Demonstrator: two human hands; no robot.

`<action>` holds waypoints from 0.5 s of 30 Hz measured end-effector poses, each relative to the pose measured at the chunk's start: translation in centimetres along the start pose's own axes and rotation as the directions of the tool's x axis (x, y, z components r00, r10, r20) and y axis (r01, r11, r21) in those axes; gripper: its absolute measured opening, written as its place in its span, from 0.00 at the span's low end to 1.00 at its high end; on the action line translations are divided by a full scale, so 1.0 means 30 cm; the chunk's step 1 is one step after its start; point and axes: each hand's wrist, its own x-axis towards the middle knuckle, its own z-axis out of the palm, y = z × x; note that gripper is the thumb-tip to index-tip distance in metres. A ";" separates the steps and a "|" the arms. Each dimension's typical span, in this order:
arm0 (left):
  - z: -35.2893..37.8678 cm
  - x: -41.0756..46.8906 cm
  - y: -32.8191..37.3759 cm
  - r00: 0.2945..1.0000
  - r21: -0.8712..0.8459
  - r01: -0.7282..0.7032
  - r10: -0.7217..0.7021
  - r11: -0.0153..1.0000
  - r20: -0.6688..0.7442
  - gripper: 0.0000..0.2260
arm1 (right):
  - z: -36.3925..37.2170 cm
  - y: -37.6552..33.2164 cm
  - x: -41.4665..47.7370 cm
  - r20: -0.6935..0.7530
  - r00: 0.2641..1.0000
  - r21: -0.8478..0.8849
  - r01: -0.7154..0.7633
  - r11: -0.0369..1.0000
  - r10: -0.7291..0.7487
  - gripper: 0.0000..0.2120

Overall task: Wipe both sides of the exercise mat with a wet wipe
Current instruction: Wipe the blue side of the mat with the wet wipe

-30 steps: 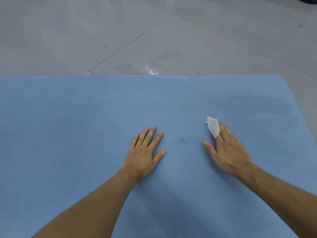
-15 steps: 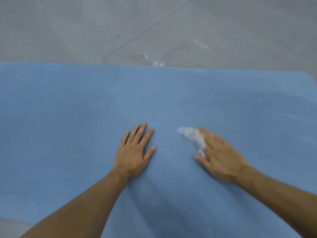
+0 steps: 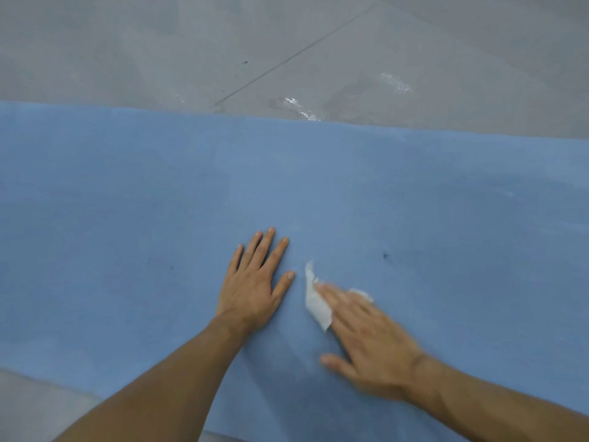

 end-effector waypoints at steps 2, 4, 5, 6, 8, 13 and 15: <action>0.001 -0.007 -0.007 1.000 0.004 0.002 -0.002 1.000 0.000 0.30 | 0.027 -0.055 -0.020 0.033 0.990 -0.061 0.136 0.989 -0.134 0.41; 0.000 -0.015 -0.015 1.000 0.000 0.006 -0.006 1.000 0.005 0.30 | 0.030 -0.030 -0.019 0.069 0.978 -0.067 0.202 0.977 -0.197 0.41; -0.001 -0.019 -0.019 1.000 0.002 0.010 -0.010 1.000 0.008 0.30 | 0.013 0.009 -0.004 0.068 0.981 -0.038 0.186 0.982 -0.184 0.39; -0.003 -0.025 -0.027 1.000 0.002 0.017 -0.017 1.000 0.005 0.30 | -0.013 0.064 0.023 0.049 0.990 0.010 0.131 0.991 -0.132 0.37; -0.010 -0.045 -0.048 0.999 0.000 0.033 -0.033 0.999 -0.008 0.29 | -0.082 0.201 0.089 -0.019 0.999 0.093 -0.040 0.995 0.042 0.33; -0.019 -0.094 -0.088 0.997 -0.001 0.071 -0.071 0.997 -0.019 0.29 | -0.188 0.481 0.178 -0.091 0.875 0.030 -0.474 0.880 0.475 0.38; -0.018 -0.105 -0.090 0.995 0.001 0.095 -0.095 0.995 -0.019 0.30 | -0.163 0.443 0.208 -0.060 0.860 0.031 -0.506 0.862 0.507 0.42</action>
